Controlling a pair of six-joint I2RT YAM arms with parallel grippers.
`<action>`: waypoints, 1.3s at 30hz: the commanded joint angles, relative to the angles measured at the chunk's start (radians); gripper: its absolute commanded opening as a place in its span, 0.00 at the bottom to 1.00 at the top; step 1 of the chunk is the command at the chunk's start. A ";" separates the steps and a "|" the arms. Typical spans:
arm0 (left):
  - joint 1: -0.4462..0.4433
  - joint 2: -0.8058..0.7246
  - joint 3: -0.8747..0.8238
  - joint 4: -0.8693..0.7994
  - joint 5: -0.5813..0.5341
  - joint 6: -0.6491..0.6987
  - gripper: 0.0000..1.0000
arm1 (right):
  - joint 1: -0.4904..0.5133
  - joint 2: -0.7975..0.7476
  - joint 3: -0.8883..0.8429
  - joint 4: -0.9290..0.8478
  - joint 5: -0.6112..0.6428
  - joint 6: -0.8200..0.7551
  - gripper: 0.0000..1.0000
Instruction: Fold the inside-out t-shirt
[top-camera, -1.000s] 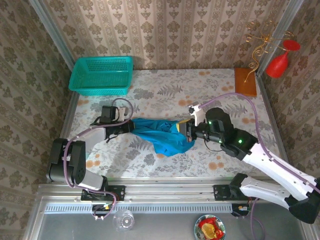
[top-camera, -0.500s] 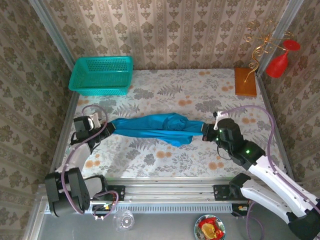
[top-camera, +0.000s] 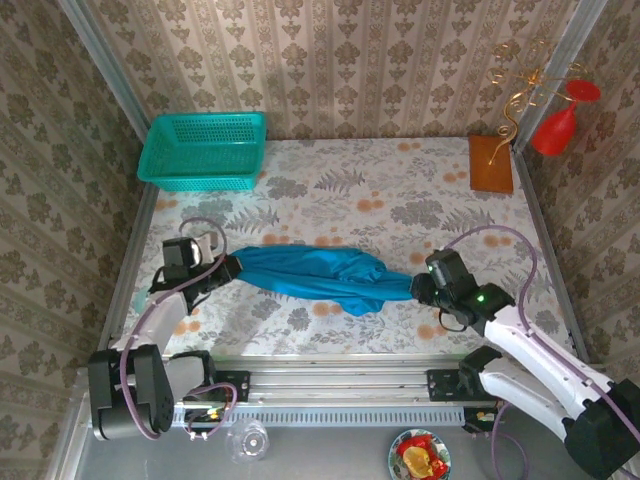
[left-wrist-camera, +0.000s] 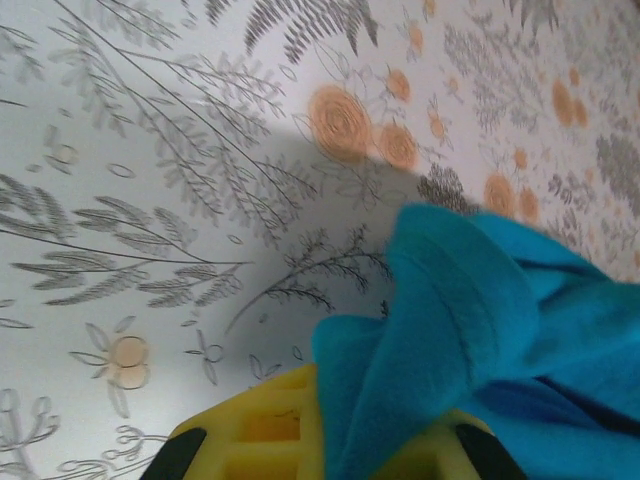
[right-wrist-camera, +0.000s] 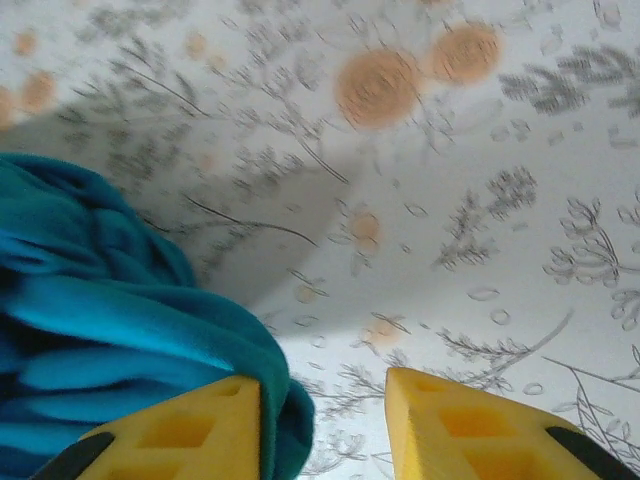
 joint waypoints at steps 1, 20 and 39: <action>-0.052 0.026 0.046 0.035 -0.062 0.003 0.00 | 0.007 0.036 0.118 -0.058 -0.073 -0.055 0.41; -0.104 -0.026 0.045 0.031 -0.095 -0.010 0.00 | 0.137 0.408 0.273 0.183 -0.275 0.093 0.49; -0.023 -0.033 0.088 0.083 -0.041 -0.039 0.00 | 0.045 0.237 0.477 -0.023 -0.101 -0.009 0.00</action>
